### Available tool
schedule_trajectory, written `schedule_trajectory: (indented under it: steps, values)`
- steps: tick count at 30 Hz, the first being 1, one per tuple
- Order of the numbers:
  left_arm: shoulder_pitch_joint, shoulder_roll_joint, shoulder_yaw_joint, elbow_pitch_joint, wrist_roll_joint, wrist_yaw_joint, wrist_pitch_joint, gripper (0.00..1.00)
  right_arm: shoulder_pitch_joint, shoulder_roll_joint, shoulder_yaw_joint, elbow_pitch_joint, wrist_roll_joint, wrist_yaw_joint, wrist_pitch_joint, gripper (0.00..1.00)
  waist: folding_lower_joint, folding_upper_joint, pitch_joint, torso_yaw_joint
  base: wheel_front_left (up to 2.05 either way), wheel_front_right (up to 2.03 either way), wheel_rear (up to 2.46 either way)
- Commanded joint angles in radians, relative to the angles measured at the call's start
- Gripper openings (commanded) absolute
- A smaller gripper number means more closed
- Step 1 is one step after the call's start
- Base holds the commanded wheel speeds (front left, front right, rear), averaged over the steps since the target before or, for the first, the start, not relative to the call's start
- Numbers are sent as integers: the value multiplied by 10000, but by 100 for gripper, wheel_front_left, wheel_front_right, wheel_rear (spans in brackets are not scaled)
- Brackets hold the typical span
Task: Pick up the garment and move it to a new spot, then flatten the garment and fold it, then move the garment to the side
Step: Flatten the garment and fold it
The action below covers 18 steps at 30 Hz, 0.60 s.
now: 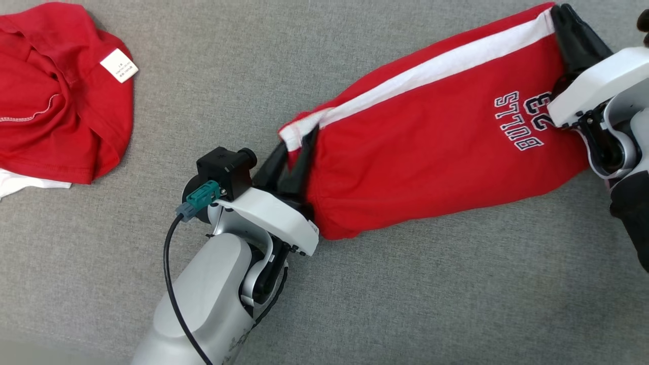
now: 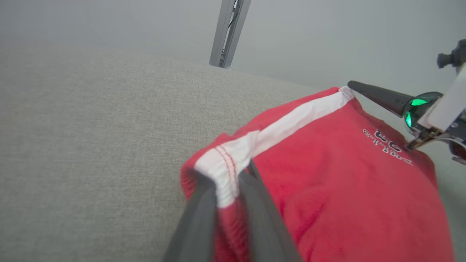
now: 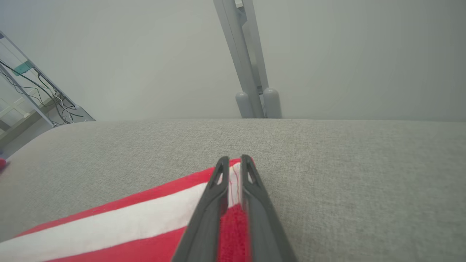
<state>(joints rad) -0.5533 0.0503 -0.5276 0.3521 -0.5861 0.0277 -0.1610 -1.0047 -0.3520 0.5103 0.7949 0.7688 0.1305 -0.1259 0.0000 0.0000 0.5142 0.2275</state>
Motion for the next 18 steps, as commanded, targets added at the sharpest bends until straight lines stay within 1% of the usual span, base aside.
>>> schedule_trajectory:
  steps: [1,3,5,9,10,12,13,14,16,18]
  values:
    - [-9,36,14,69,-33,91,-77,100,42,-114,172,55,142,6,-241,100,0,0,-138,-77,0,0,0]
    - [134,64,85,100,-57,206,-166,100,254,-154,431,59,279,6,-466,100,0,0,-301,-169,0,0,0]
    - [304,214,196,65,10,400,-240,100,462,-177,567,-39,471,6,-761,100,0,0,-483,-281,0,0,0]
    - [725,496,565,-309,45,895,-484,100,946,-215,800,-309,451,6,-1206,100,0,0,-833,-547,0,0,0]
    - [829,631,662,-404,128,1033,-524,100,1033,-287,734,-306,286,6,-1298,100,0,0,-929,-619,0,0,0]
    - [1085,792,849,-668,64,1227,-571,100,1345,-130,586,-516,119,7,-1388,100,0,0,-1101,-767,0,0,0]
    - [1085,792,849,-668,64,1227,-571,100,1345,-130,586,-516,119,7,-1388,100,0,0,-1101,-767,0,0,0]
    - [1176,936,948,-804,117,1351,-599,100,1498,-108,488,-616,-95,7,-1413,100,0,0,-1194,-836,0,0,0]
    - [1418,1141,1100,-1062,165,1567,-563,100,1849,22,-48,-1123,-385,7,-1425,100,0,0,-1376,-984,0,0,0]
    - [1596,1366,1220,-1329,256,1765,-574,100,2430,165,-610,-1676,-925,6,-1424,100,0,0,-1560,-1126,0,0,0]
